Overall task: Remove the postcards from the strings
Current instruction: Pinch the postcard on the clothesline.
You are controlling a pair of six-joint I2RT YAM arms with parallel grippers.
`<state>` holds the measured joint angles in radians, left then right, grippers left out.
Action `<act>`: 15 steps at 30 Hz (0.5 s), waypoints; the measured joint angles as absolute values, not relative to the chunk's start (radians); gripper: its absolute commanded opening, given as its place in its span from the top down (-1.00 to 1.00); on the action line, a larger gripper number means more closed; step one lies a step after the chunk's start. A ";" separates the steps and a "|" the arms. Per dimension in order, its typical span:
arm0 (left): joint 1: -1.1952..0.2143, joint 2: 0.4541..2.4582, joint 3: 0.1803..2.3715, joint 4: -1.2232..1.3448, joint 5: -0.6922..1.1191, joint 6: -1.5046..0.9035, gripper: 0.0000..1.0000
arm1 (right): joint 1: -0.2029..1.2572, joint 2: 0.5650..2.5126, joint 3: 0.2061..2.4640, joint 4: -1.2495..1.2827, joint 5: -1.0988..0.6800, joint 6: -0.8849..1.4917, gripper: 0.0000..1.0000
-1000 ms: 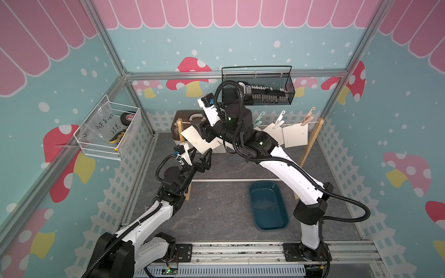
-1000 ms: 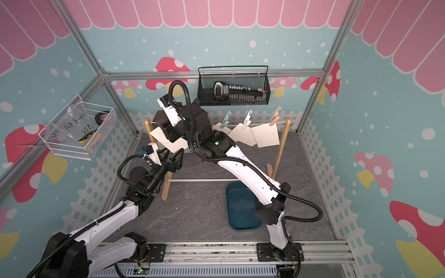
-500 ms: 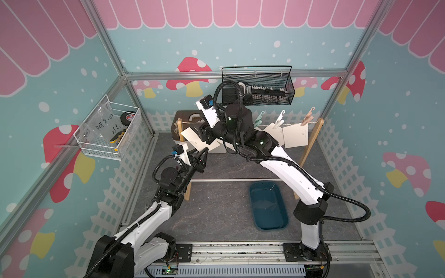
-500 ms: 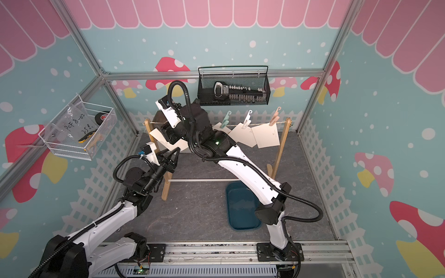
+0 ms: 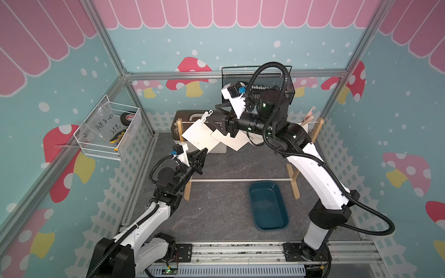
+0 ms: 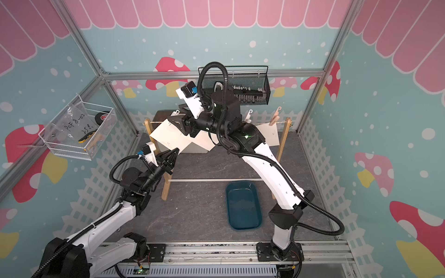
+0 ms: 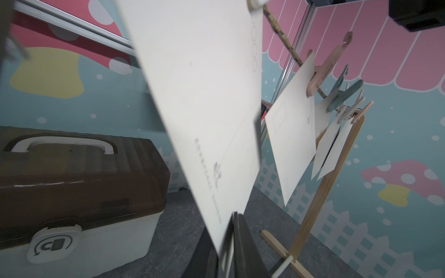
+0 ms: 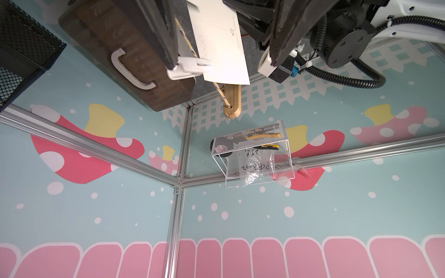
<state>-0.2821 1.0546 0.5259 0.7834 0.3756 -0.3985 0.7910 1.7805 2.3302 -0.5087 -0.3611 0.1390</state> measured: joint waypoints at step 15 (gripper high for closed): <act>-0.271 1.070 0.527 0.799 0.447 -0.402 0.76 | 0.780 1.843 2.323 -0.484 -0.394 0.268 -0.21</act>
<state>-0.2710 1.0698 0.5270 0.7994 0.4465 -0.4015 0.7795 1.8427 2.3234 -0.4835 -0.3939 0.2684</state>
